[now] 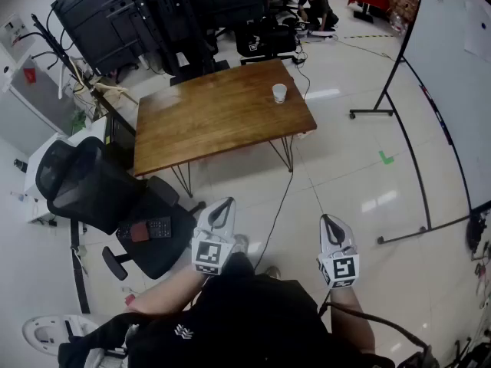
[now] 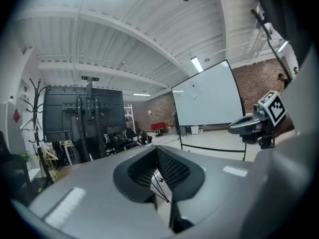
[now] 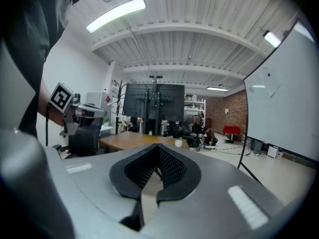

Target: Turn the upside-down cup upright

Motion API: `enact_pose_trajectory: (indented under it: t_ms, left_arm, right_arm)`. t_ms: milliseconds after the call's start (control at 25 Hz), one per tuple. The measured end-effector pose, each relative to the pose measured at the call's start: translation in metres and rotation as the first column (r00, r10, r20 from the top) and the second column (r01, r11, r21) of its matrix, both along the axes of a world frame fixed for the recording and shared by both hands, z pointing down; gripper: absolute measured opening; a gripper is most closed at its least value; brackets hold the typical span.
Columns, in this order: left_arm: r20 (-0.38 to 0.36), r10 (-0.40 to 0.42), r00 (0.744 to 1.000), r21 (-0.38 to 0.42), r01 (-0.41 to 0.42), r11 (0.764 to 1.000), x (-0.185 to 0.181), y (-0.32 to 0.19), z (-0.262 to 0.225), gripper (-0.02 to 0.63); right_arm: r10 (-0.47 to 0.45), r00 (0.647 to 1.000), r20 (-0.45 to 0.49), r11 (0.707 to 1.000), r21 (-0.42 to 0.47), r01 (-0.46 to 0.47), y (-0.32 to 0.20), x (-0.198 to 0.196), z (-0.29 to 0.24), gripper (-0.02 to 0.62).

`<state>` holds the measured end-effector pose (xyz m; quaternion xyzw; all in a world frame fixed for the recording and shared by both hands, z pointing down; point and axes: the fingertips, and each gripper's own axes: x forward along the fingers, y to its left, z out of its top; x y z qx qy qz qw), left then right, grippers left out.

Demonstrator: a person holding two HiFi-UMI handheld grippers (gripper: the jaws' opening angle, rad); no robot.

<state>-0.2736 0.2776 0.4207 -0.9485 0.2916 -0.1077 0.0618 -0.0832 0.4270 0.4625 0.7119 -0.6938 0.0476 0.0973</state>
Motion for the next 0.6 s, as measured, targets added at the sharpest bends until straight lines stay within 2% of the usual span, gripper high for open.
enact_pose_trajectory:
  t_ms: [120,200,400,600]
  left_arm:
    - [0.013,-0.004,1.000,0.003,0.004,1.000,0.006,-0.019,0.002,0.000]
    - [0.005,-0.016,1.000,0.009,0.016,1.000,0.011,-0.035,-0.001,0.000]
    - [0.005,-0.019,1.000,-0.038,0.019,0.999,0.033,-0.075,0.020,0.000]
    - [-0.017,0.041,0.999,-0.079,-0.042,0.996,0.088,-0.122,0.048,0.000]
  right_arm:
    - [-0.100,0.993,-0.059,0.994,-0.060,0.096,-0.019,-0.013,0.011,0.003]
    - [-0.119,0.991,-0.063,0.991,-0.067,0.115,-0.034,-0.010,0.013,0.003]
    - [-0.136,0.987,-0.082,0.988,-0.089,0.129,-0.070,0.011,0.019,0.002]
    - [-0.075,0.994,-0.079,0.988,-0.142,0.063,-0.112,0.062,0.033,0.003]
